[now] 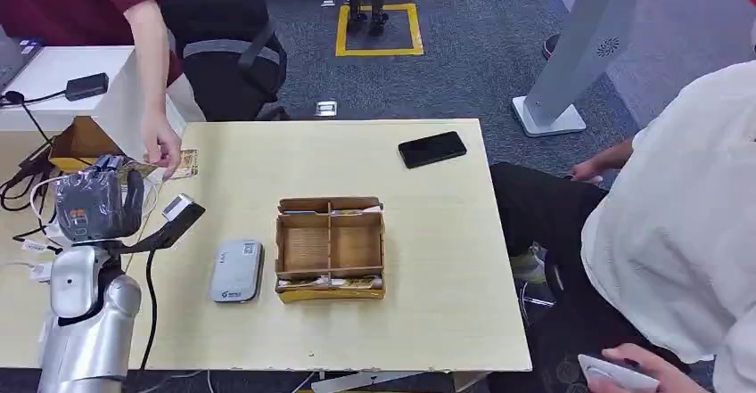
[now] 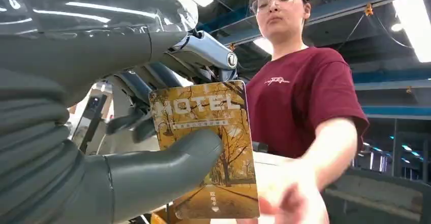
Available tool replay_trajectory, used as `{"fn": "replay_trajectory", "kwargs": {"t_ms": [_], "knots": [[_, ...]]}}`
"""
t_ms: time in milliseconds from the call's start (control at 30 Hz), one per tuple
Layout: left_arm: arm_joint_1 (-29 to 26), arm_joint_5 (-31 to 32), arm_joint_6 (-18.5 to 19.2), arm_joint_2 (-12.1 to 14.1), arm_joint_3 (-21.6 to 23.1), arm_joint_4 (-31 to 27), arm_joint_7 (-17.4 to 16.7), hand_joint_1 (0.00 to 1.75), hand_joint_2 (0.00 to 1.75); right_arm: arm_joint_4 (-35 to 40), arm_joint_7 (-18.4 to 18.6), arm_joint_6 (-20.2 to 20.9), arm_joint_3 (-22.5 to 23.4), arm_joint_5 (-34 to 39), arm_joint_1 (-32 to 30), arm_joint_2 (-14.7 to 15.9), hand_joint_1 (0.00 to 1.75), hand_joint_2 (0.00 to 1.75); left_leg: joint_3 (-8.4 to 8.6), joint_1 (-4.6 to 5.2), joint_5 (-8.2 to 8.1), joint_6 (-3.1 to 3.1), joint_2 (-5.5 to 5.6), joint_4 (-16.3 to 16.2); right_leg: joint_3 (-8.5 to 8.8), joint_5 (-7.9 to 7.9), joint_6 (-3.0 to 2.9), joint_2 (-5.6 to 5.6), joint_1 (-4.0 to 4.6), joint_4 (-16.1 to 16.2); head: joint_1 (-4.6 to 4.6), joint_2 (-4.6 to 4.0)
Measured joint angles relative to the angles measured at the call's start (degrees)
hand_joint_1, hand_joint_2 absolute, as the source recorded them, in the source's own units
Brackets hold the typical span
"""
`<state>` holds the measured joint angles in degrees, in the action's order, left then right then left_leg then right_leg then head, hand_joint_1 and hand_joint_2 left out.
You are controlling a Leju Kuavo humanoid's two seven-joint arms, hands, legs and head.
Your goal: Pass the card to the sensor for recognition and then transmit it.
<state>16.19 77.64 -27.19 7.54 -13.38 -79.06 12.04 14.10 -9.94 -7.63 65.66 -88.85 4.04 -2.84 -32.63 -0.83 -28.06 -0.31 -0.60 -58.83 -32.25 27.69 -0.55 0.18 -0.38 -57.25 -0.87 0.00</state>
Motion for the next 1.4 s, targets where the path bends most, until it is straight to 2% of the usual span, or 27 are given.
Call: {"fn": "replay_trajectory", "kwargs": {"t_ms": [300,400,500,600,667,700,733,833,900,1033,1167,1300,1400], "knots": [[-0.09,-1.05,0.18,-0.07,-0.09,0.0,0.7,1.75,1.75,0.0,0.74,-0.2,0.0,-0.17,0.0,0.0,0.0,1.75,0.0,0.0,0.0,0.0,0.0,0.0,0.0,0.0,0.0,0.0,0.0,0.0,0.0,0.0],[-0.27,-4.6,0.64,-0.09,-0.15,-0.02,2.98,1.75,1.75,0.0,0.52,-0.2,0.0,-0.33,0.01,0.0,0.0,1.75,0.0,0.0,0.0,0.0,0.0,0.0,0.0,0.0,0.0,-0.01,0.0,0.0,0.0,0.0],[-0.45,-12.08,4.23,-0.9,-1.05,-0.72,5.82,1.75,1.75,0.0,0.61,-0.2,0.0,-0.5,0.0,0.0,0.0,1.75,0.0,0.0,0.0,0.0,0.02,0.0,0.0,0.0,0.0,-0.01,0.0,0.0,0.0,0.0],[-0.19,-25.71,18.87,-3.58,-2.77,-2.66,6.49,1.75,1.75,0.0,1.22,-0.22,0.02,-0.48,0.08,-0.09,0.0,1.75,0.0,0.02,0.01,0.01,0.11,0.0,0.02,0.0,0.0,-0.08,0.0,0.0,0.0,0.0],[-0.4,-35.84,28.61,-4.15,-2.97,-2.99,6.47,1.75,1.75,0.0,1.53,-0.31,0.18,-0.37,0.18,-0.09,0.0,1.75,-0.01,0.03,0.02,0.03,0.09,0.0,0.04,-0.01,0.01,-0.08,0.0,0.0,0.0,0.0],[-0.87,-40.35,32.23,-4.13,-2.95,-2.99,6.6,1.75,1.75,0.0,1.55,-0.35,0.26,-0.31,0.26,-0.09,0.0,1.75,0.0,0.03,0.02,0.03,0.01,0.0,0.04,-0.01,0.01,-0.03,0.0,0.0,0.0,0.0],[-1.57,-44.19,34.3,-3.83,-2.91,-2.95,7.19,1.75,1.75,-0.02,1.53,-0.39,0.31,-0.28,0.26,-0.09,0.0,1.75,0.02,0.03,0.02,0.04,-0.08,0.0,0.03,-0.02,0.0,0.05,-0.01,0.0,0.0,0.0],[-4.26,-51.81,36.52,-2.26,-2.58,-2.84,8.28,1.75,1.75,-0.09,1.4,-0.52,0.48,-0.24,0.2,-0.09,0.0,1.75,0.04,0.02,0.01,0.04,-0.13,0.0,-0.01,-0.01,-0.01,0.09,-0.01,0.0,0.0,0.0],[-6.1,-54.32,37.16,-0.72,-2.29,-2.84,8.26,1.75,1.75,-0.09,1.16,-0.63,0.72,-0.24,0.23,-0.09,0.0,1.75,0.02,-0.02,0.01,0.04,-0.11,0.0,-0.04,0.0,-0.02,0.09,0.0,0.0,0.0,0.0],[-7.98,-55.01,37.4,1.2,-2.14,-2.84,8.24,1.75,1.75,-0.09,1.16,-0.7,1.05,-0.24,0.28,-0.09,0.0,1.75,0.0,-0.03,0.02,0.03,-0.01,0.01,-0.03,0.02,0.0,0.0,0.01,0.0,0.0,0.0],[-8.24,-56.18,37.24,1.9,-1.86,-2.82,6.49,1.75,1.75,-0.09,1.16,-0.7,1.25,-0.24,0.28,-0.09,0.0,1.75,0.0,-0.01,0.02,0.03,0.0,0.01,0.01,0.01,0.0,0.0,0.01,0.0,-0.02,0.0],[-9.7,-60.33,39.72,3.71,-1.6,-2.82,5.88,1.75,1.75,-0.09,1.0,-0.72,1.29,-0.24,0.27,-0.09,0.0,1.75,0.01,0.01,0.02,0.03,-0.07,0.01,0.02,-0.02,0.0,0.03,0.0,0.0,-0.02,0.0],[-11.89,-58.53,38.79,5.29,-1.27,-2.8,5.57,1.75,1.75,-0.09,1.16,-0.74,1.4,0.02,0.24,-0.09,0.0,1.75,0.01,0.01,0.02,0.03,-0.04,0.01,-0.01,0.0,0.0,0.03,0.0,0.0,-0.04,0.0]]}}
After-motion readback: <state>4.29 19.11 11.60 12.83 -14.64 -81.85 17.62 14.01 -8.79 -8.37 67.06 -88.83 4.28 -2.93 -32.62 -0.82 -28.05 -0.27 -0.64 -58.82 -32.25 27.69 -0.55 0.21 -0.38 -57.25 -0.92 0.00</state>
